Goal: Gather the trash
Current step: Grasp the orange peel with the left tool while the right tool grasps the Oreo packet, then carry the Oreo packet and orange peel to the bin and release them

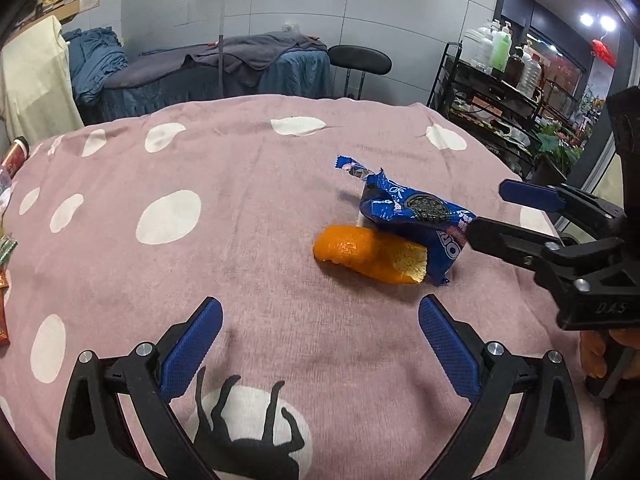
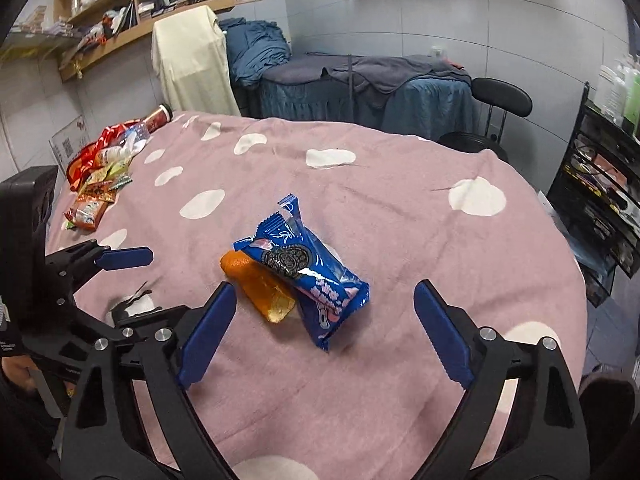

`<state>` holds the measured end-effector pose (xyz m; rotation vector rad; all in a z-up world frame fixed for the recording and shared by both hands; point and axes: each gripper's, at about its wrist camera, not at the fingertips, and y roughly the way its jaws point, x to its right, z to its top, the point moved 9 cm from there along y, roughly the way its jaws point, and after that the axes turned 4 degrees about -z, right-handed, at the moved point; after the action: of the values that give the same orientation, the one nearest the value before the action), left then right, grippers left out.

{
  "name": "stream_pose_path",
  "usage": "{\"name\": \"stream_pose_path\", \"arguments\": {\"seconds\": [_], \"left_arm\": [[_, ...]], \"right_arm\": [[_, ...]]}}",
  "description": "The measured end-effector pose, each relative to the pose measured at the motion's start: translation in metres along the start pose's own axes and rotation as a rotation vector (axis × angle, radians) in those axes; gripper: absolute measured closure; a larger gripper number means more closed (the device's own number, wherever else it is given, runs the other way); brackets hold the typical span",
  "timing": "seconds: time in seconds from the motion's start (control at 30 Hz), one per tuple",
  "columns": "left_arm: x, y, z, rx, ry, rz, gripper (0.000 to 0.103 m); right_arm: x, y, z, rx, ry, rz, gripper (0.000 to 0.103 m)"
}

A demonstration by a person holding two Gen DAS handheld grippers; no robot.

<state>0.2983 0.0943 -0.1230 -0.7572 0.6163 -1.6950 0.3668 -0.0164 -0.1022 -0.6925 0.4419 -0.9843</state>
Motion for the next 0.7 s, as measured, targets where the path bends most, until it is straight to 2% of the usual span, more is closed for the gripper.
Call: {"name": "stream_pose_path", "arguments": {"seconds": [0.03, 0.1, 0.17, 0.2, 0.33, 0.5, 0.63, 0.7], "left_arm": [[0.000, 0.004, 0.001, -0.010, 0.003, -0.007, 0.006], [0.000, 0.013, 0.002, -0.033, 0.012, -0.016, 0.006], [0.002, 0.021, 0.003, -0.056, 0.036, -0.017, 0.007], [0.003, 0.024, 0.005, -0.064, 0.052, -0.016, 0.007], [0.008, 0.035, 0.015, -0.080, 0.080, -0.046, 0.008], [0.012, 0.047, 0.020, -0.094, 0.100, -0.056, 0.030], [0.021, 0.043, 0.020, -0.072, 0.138, -0.067, 0.059], [0.026, 0.041, 0.021, -0.065, 0.142, -0.075, 0.063]], "right_arm": [[-0.003, 0.010, 0.001, -0.022, -0.020, 0.005, 0.020], [-0.005, 0.025, 0.001, -0.056, -0.048, 0.010, 0.034], [-0.005, 0.037, -0.002, -0.086, -0.051, 0.034, 0.076], [-0.004, 0.038, -0.002, -0.085, -0.039, 0.045, 0.082], [0.008, 0.030, -0.003, -0.036, 0.049, 0.070, 0.091], [0.023, 0.006, 0.001, 0.025, 0.129, 0.064, 0.091], [0.037, -0.013, 0.000, 0.063, 0.178, 0.052, 0.091], [0.042, -0.020, -0.001, 0.073, 0.204, 0.052, 0.091]]}}
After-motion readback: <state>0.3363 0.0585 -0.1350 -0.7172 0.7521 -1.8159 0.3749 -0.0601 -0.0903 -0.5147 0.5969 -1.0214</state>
